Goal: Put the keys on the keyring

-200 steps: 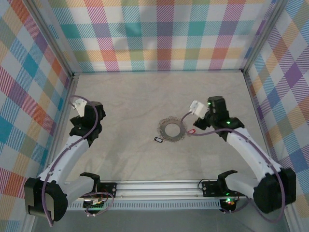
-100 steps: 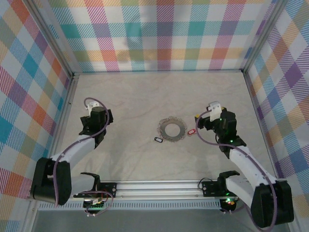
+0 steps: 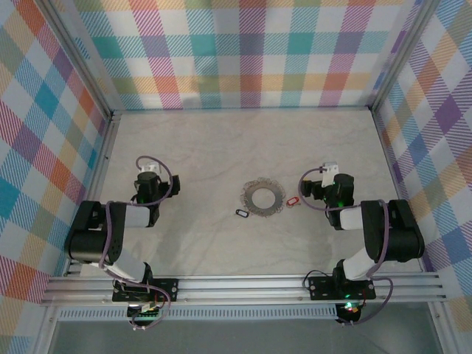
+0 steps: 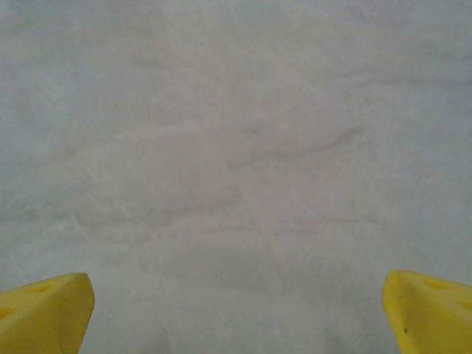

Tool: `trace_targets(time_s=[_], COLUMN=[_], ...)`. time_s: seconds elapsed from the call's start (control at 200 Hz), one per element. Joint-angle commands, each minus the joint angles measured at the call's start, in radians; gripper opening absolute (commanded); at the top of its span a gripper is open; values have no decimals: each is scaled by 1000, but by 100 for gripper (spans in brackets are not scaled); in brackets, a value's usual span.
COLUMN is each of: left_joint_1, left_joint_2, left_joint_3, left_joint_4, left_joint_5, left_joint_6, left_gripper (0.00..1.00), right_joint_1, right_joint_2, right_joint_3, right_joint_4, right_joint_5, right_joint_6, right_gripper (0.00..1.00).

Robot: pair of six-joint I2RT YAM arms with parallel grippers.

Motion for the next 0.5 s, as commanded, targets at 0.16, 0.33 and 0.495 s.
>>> trace_targets(time_s=[0.16, 0.33, 0.495], left_joint_1=[-20, -19, -20], left_joint_2=[5, 4, 4], left_joint_3=[8, 7, 7], left_joint_4=[98, 102, 102], left_joint_5=[-7, -8, -9], left_joint_6=[29, 27, 27], left_gripper=[100, 100, 100], right_joint_1=[-24, -24, -23], right_joint_2=[-5, -8, -8], right_joint_3=[62, 62, 62], right_joint_4=[15, 9, 9], right_joint_5=[22, 24, 24], right_joint_6=[61, 63, 63], right_gripper=[100, 100, 100])
